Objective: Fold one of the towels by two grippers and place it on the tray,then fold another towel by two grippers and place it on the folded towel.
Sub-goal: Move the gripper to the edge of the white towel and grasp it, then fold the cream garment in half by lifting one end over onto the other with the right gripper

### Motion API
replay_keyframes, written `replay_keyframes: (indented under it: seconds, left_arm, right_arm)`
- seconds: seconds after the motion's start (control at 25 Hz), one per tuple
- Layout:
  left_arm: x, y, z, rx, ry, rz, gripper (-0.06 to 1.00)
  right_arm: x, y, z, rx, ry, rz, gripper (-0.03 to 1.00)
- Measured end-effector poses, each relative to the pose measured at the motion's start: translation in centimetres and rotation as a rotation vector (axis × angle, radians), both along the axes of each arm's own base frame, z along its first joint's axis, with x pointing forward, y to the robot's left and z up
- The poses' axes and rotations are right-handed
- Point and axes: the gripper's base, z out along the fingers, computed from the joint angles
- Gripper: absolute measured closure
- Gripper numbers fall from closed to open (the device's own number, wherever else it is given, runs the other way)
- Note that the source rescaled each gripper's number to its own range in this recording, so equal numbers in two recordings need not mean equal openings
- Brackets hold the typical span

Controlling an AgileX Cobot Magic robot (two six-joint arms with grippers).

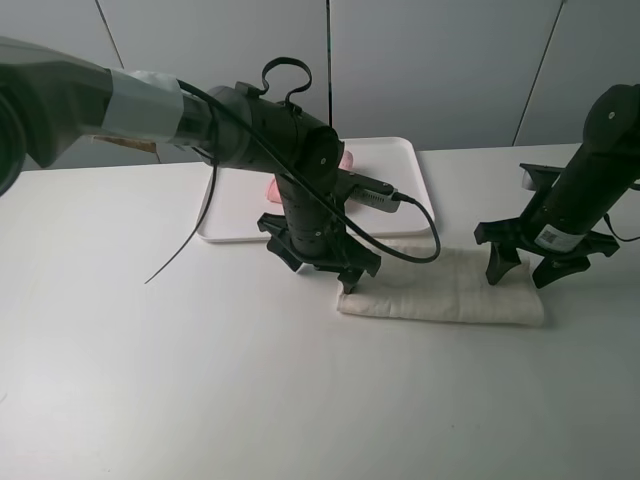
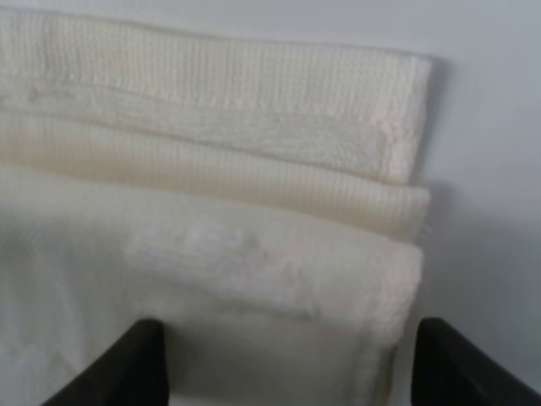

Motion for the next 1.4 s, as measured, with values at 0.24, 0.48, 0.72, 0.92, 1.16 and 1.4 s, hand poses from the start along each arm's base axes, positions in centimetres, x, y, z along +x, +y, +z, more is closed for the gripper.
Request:
replay_keyframes:
  seconds: [0.24, 0.48, 0.72, 0.92, 1.16, 1.4]
  left_arm:
    - [0.0, 0.0, 0.0, 0.000, 0.000, -0.002, -0.05]
    - [0.0, 0.0, 0.0, 0.003, -0.001, -0.017, -0.05]
    - [0.0, 0.0, 0.0, 0.004, -0.002, -0.020, -0.05]
    - [0.0, 0.0, 0.0, 0.002, 0.000, -0.019, -0.05]
    - [0.0, 0.0, 0.0, 0.001, 0.001, -0.018, -0.05]
    - [-0.1, 0.0, 0.0, 0.006, 0.006, -0.018, -0.05]
  right_arm:
    - [0.0, 0.0, -0.6, -0.001, 0.019, 0.000, 0.31]
    - [0.1, 0.0, -1.0, -0.001, 0.031, 0.000, 0.32]
    - [0.1, 0.0, -1.1, 0.002, 0.031, 0.003, 0.66]
    - [0.1, 0.1, -1.1, 0.008, 0.029, 0.009, 0.92]
    - [0.1, 0.2, -1.0, 0.017, 0.024, 0.010, 0.92]
    - [0.2, 0.8, 0.3, 0.088, -0.012, 0.000, 0.92]
